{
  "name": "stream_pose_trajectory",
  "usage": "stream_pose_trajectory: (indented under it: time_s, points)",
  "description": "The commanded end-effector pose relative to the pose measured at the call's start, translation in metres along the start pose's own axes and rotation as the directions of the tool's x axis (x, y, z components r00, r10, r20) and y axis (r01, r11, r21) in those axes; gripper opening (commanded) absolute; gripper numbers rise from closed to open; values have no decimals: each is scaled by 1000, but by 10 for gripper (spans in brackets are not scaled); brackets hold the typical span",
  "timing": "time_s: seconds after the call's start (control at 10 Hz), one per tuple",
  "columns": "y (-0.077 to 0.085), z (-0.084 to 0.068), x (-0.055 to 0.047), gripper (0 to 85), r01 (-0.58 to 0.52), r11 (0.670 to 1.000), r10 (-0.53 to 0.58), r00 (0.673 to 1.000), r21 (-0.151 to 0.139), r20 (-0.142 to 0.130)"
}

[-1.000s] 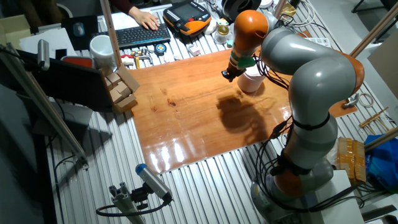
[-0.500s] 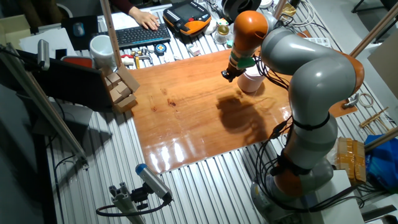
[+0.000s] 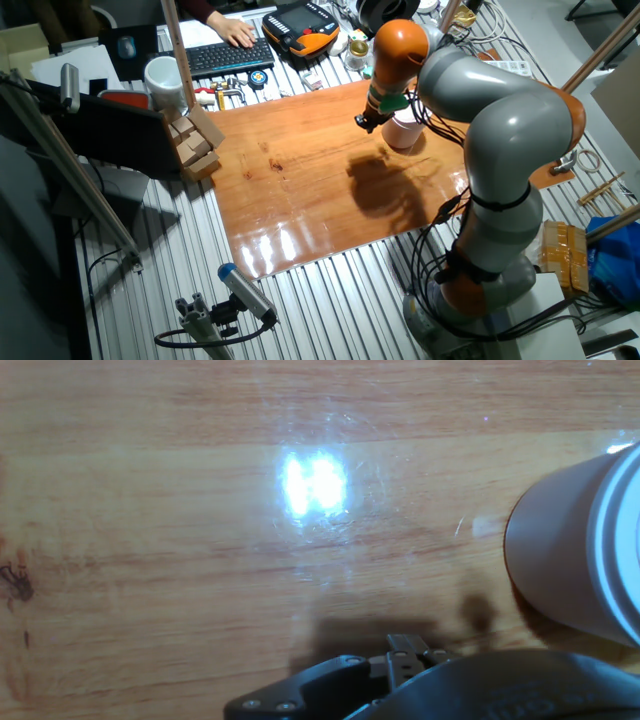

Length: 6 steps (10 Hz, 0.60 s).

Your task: Put the garbage in the trash can

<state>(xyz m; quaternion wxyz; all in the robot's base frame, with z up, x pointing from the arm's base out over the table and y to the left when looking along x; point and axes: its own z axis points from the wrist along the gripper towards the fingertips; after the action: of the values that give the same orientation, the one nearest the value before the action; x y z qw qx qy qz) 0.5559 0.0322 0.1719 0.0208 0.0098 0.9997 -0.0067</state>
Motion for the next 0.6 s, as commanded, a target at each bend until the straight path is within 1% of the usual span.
stream_pose_trajectory:
  time_s: [0.0, 0.1, 0.2, 0.4, 0.5]
  points:
    - [1, 3, 0, 0, -1, 1000, 1, 1000, 1, 2]
    - [1, 3, 0, 0, 2, 1000, -2, 1000, 6, 5]
    - [1, 3, 0, 0, -6, 1000, 6, 1000, 3, 5]
    - [1, 3, 0, 0, 45, 999, -45, 999, -1, 17]
    - [1, 3, 0, 0, 65, 997, -64, 998, -35, 17]
